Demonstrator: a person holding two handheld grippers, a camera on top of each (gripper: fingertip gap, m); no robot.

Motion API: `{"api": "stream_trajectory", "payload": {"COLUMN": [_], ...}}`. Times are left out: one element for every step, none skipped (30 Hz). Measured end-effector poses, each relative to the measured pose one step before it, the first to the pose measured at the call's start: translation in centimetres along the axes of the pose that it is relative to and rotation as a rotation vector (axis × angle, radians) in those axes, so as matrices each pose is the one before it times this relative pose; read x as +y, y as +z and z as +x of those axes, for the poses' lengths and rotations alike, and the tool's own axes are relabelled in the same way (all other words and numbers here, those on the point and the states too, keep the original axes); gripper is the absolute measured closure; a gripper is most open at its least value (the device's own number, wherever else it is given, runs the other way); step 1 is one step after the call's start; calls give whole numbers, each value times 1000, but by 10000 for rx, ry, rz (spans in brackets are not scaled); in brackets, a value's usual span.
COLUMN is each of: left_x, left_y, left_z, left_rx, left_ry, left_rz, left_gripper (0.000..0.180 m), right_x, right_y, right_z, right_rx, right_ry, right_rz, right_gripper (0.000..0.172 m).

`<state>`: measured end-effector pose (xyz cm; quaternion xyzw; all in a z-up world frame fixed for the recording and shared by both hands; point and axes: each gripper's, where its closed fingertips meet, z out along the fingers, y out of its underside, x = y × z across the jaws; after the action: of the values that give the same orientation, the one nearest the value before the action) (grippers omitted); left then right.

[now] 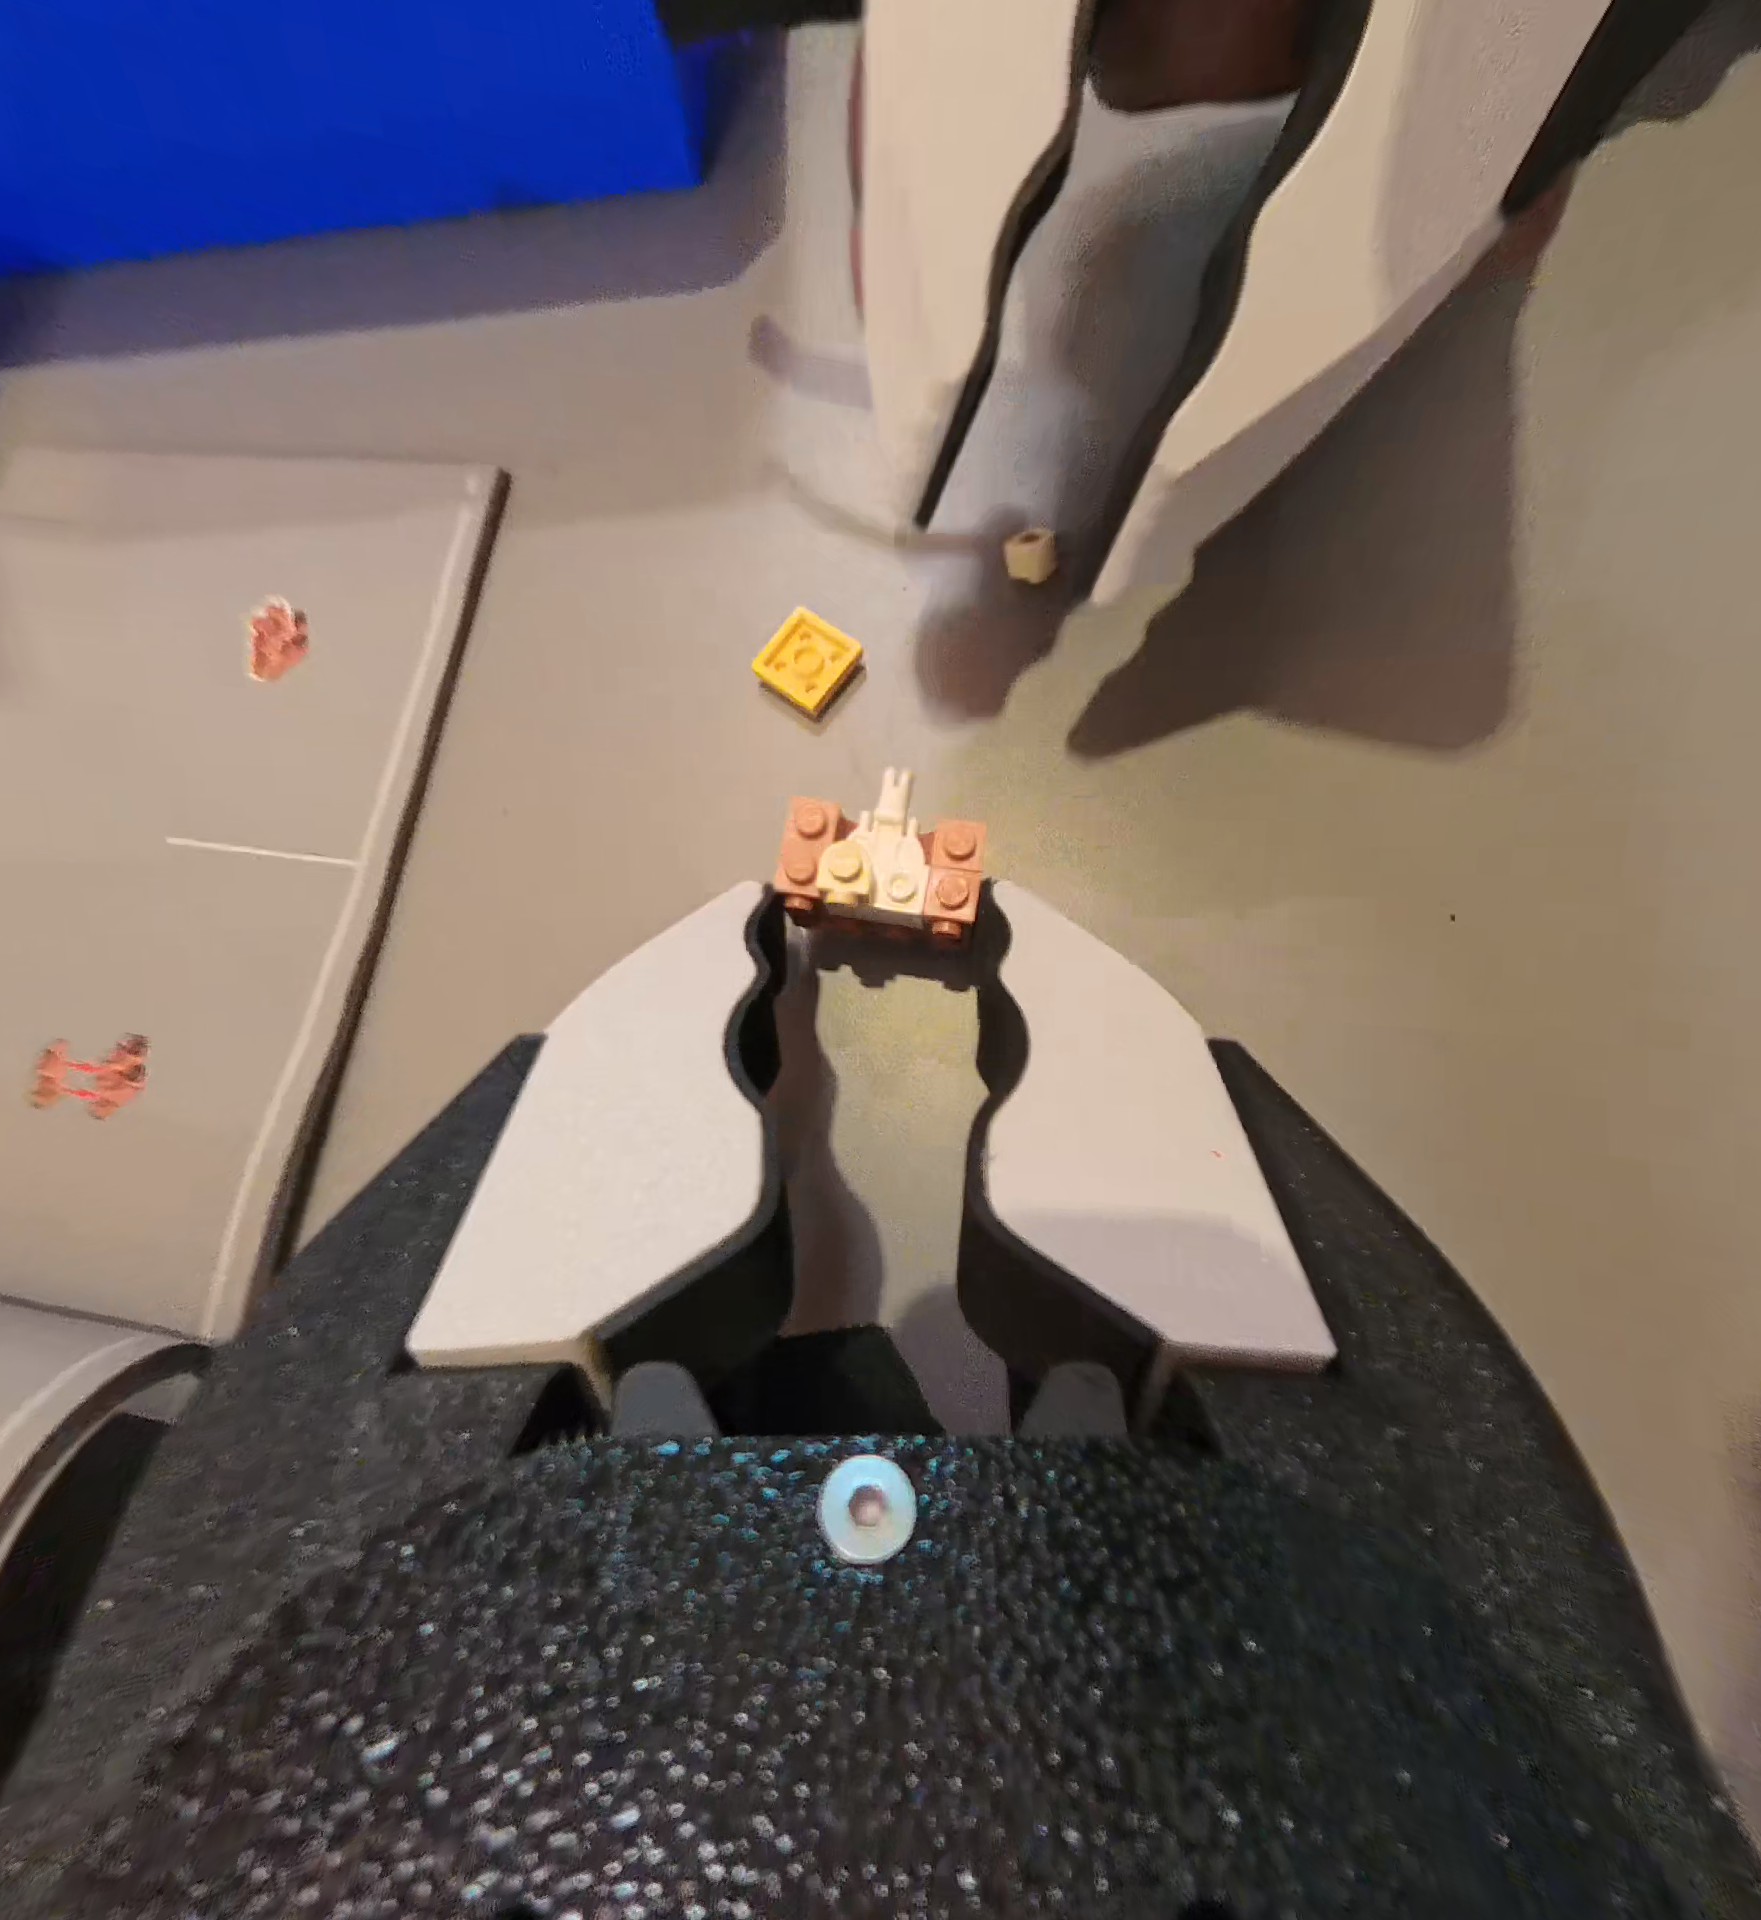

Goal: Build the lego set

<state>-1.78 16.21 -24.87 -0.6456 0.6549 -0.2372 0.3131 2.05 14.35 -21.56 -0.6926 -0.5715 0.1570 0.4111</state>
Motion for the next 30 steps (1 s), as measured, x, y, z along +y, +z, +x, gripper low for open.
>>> {"api": "stream_trajectory", "payload": {"left_x": [180, 187, 142, 70, 51, 37, 32, 59, 60, 94, 72, 47, 23, 24, 5, 19, 41, 48, 59, 60, 59, 46, -14, -126, -239, -326, -398, -342, -252, -235], "left_y": [-31, -12, -14, -16, -1, -30, -49, -47, -60, -54, -54, -45, -21, -2, -5, -13, -28, -45, -51, -52, -54, -76, -145, -224, -313, -366, -392, -380, -303, -225], "left_z": [37, 132, 104, -12, 19, 39, 2, -26, -8, 27, -1, 7, 14, 39, 19, 17, 9, 13, 13, -7, -67, -80, -110, -161, -205, -196, -199, -144, -35, 40], "left_rx": [143, 194, 178, 77, 89, 94, 30, -4, 4, 2, -23, -14, 9, 24, 9, 14, 16, 13, 18, 13, -22, -16, -15, -49, -77, -84, -124, -122, -58, -15], "left_ry": [-176, -158, -182, -167, -132, -95, -35, -13, 20, 79, 87, 20, -16, -10, 4, 2, 2, 5, 15, 32, 11, -16, -16, -21, -15, 40, 119, 149, 125, 114], "left_rz": [-75, -96, -76, -6, -10, -16, -21, -47, -73, -92, -81, -51, -29, -13, 2, -9, -20, -25, -33, -34, -28, -11, 23, 93, 150, 188, 216, 175, 101, 101], "left_gripper": [146, 146, 146, 146, 146, 146, 146, 146, 146, 146, 146, 146, 146, 146, 146, 146, 146, 146, 146, 146, 146, 145, 144, 143, 142, 141, 140, 140, 139, 139], "right_x": [628, 567, 631, 599, 503, 510, 454, 312, 158, 40, -49, -44, -13, 6, 24, 0, -7, -20, -31, -39, -46, -92, -172, -277, -395, -528, -548, -453, -383, -338], "right_y": [-324, -254, -157, -33, 66, 140, 171, 156, 157, 142, 96, 71, 50, 31, 11, 5, 26, 20, 22, 33, 38, 34, 28, -24, -35, -63, -67, -57, -27, -5], "right_z": [119, 43, -270, -320, -170, -97, -4, -1, -31, 1, 40, 47, 75, 68, 46, 57, 37, 12, -11, 29, 37, -12, -16, 14, -12, -48, -65, -135, -127, -110], "right_rx": [-83, -100, -316, -319, -178, -116, -46, -31, -55, -28, -1, 3, 14, 17, 3, 16, 4, -12, -17, -3, -5, -37, -42, -29, -59, -98, -102, -138, -118, -94], "right_ry": [57, 72, 119, 103, 56, 34, 7, 7, 49, 74, 93, 94, 83, 61, 34, 41, 51, 46, 41, 65, 81, 70, 81, 133, 190, 225, 246, 222, 174, 156], "right_rz": [-220, -170, -219, -205, -157, -211, -205, -139, -65, -4, 41, 26, 14, 7, 7, 10, 8, 14, 24, 25, 33, 66, 117, 171, 240, 322, 335, 265, 235, 216], "right_gripper": [148, 149, 149, 150, 150, 150, 150, 150, 150, 151, 153, 154, 156, 159, 161, 162, 162, 162, 162, 162, 162, 162, 162, 162, 162, 162, 162, 162, 162, 162]}}
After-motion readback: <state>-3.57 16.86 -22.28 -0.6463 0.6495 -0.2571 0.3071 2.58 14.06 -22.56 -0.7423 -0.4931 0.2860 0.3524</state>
